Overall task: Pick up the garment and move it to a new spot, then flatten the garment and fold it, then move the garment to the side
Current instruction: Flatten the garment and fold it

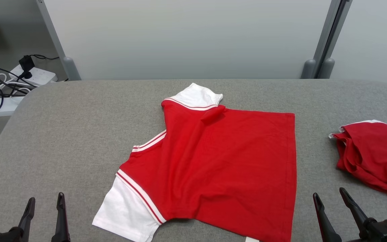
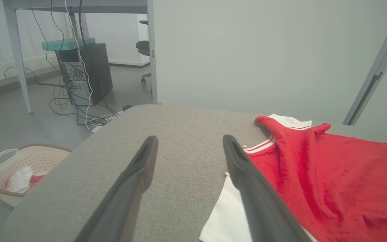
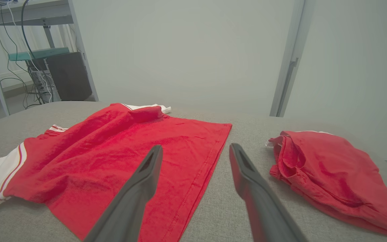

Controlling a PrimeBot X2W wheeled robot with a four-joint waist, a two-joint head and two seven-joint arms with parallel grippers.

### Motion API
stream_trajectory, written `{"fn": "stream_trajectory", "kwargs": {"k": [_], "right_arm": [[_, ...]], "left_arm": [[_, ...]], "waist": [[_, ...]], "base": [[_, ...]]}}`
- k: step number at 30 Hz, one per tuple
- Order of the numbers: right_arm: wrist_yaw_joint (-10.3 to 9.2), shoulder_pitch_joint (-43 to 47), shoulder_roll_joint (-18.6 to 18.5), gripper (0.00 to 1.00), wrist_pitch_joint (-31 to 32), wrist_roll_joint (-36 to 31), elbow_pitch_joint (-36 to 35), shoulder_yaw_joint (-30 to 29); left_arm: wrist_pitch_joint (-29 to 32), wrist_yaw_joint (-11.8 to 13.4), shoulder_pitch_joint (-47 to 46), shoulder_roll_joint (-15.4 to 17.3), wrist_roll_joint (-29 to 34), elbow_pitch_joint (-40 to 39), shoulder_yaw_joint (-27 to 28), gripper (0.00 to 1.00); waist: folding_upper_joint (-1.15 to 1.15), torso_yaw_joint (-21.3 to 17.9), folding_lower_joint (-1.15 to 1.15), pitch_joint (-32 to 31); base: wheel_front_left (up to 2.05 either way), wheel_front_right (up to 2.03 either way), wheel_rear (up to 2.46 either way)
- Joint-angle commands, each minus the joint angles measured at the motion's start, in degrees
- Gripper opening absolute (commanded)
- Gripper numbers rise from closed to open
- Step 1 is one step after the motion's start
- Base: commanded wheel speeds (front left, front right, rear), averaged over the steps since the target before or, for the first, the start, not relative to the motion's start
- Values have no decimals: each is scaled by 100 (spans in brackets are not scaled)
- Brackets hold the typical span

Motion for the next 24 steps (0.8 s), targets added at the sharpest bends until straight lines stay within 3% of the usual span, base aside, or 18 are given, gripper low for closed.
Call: {"fn": "stream_trajectory", "kwargs": {"k": [1, 24], "right_arm": [[8, -104, -79, 100, -96, -59, -107, 92], [8, -270, -52, 100, -117, -127, 7, 366]], "left_arm": [[-67, -41, -184, 105, 55, -100, 267, 100], [-32, -325, -520, -20, 207, 172, 113, 100]], "waist": [[0, 2, 0, -5], [0, -17, 0, 158]], "base": [[0, 0, 0], [0, 0, 0]]}}
